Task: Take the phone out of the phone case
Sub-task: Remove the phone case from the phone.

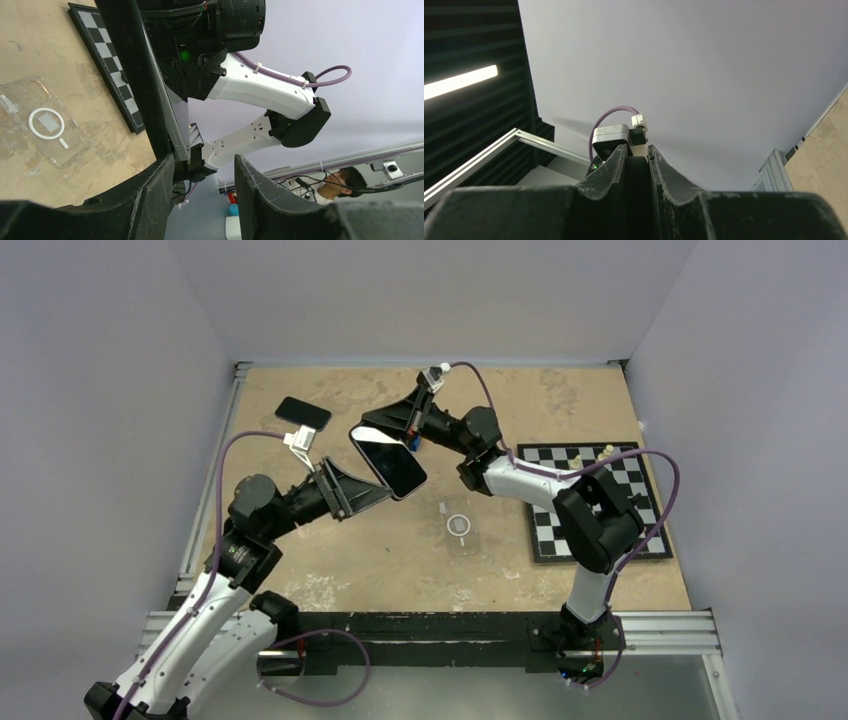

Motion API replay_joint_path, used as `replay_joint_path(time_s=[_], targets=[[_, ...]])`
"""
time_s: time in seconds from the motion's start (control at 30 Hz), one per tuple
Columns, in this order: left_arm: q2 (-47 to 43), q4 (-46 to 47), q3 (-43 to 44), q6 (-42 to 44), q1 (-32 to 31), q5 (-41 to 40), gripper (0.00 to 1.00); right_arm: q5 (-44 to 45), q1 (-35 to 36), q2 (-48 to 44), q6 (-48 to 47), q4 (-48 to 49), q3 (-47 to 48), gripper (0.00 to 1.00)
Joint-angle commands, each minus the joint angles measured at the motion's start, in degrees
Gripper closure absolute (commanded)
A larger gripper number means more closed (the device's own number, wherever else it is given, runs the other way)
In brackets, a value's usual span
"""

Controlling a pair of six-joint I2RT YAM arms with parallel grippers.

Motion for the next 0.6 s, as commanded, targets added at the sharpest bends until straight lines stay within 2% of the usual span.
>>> replay_joint_path(time_s=[0.0,0.07,0.17,0.27,0.33,0.43,0.57], targets=[[0.18,5.73,0.00,-1.39,0.44,1.08,0.49,-0.56,0.44,-0.59,-0.24,2.27,3.19,1.00],[-1.00,0.65,0.83,1.93,0.44,-0.60,0.51,-1.60,0.39,-1.07,-0.29,2.78,2.65,1.00],[-5.57,-13.70,3.75,10.44,0.44,-8.60,0.52,-2.98,-0.29,-2.03,-2.20,1.99,1.94,1.00],[-8.69,-20.60,5.12,15.12,0.44,-14.59,0.43,-6.44,-0.50,-2.65,-6.65,-1.89,3.21,1.00],[-7.86,-22.95,6.42,16.04,0.60,-16.05,0.38,-8.54,-0.44,-3.06,-9.72,-4.68,4.02,1.00],[-5.18,-22.74,8.05,15.80,0.83,-16.34,0.38,-10.33,-0.46,-4.64,-11.82,-5.60,2.71,1.00],[-2.65,-20.98,8.83,15.19,1.43,-18.35,0.47,-10.46,-0.39,-6.64,-13.27,-6.11,1.35,1.00]])
